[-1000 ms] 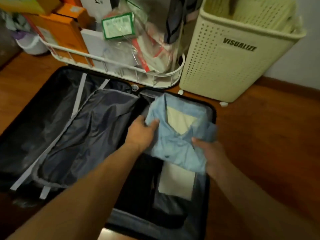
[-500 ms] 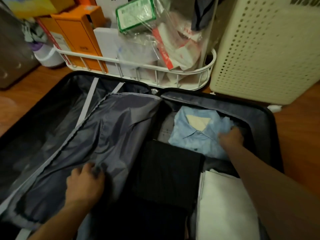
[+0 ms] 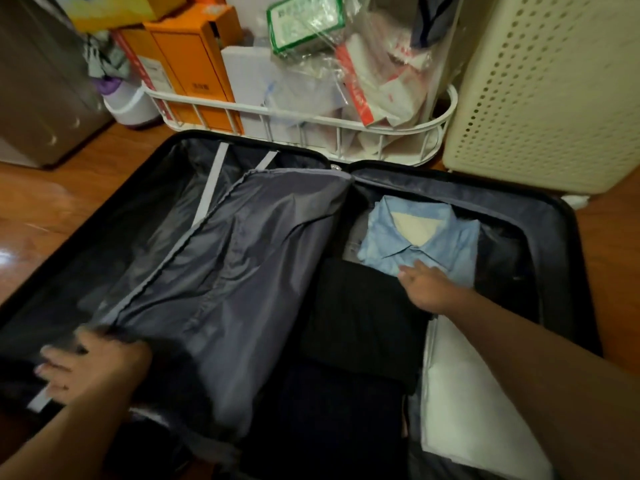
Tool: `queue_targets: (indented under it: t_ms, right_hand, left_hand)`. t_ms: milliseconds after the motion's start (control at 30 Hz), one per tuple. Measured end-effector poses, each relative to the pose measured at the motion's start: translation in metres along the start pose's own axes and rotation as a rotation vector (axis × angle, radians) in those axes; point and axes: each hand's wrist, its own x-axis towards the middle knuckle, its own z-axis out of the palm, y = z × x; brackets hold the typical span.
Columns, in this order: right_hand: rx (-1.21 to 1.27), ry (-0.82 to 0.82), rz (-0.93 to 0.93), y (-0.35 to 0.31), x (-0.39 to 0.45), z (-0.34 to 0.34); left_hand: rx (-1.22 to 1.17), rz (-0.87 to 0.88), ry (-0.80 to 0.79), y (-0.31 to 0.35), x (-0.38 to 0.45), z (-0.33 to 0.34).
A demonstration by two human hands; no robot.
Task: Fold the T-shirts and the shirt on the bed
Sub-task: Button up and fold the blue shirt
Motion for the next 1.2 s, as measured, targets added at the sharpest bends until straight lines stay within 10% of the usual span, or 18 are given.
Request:
queue_targets:
  t_ms: [133, 300, 400, 500, 633, 733, 900, 1200]
  right_hand:
    - [0.179, 0.222, 0.036, -0.012, -0.023, -0.016]
    - [0.268, 0.27, 0.035, -0.052, -0.071, -0.039]
    - [0.6, 0.274, 0.081, -0.074, -0.117, -0.068]
    - [1.122, 0.374, 0.148, -0.069, -0.186, -0.103]
    - [0.708, 0.697, 0.114, -0.048, -0.282, -0.112]
    - [0.461, 0.53, -0.068, -0.069, -0.318, -0.069]
    - [0.311, -0.11, -0.279, -0.171, -0.29, 0.039]
    - [0.676, -0.315, 0.243, -0.246, -0.217, 0.129]
  left_hand:
    - [-0.462, -0.28, -0.256, -0.011, 0.043, -0.024]
    - [-0.759, -0.136, -0.291, -0.007, 0.001, -0.073]
    - [-0.866, 0.303, -0.291, 0.016, -0.106, -0.103]
    - [-0.749, 0.867, -0.736, 0.023, -0.261, -0.107]
    - [-0.145, 1.206, -1.192, -0.011, -0.405, -0.059]
    - [0.028, 1.359, -1.146, -0.052, -0.4, -0.04]
    - [0.216, 1.105, -0.702, -0.115, -0.257, -0.067]
    - [0.01, 0.623, -0.588, -0.176, -0.125, -0.076]
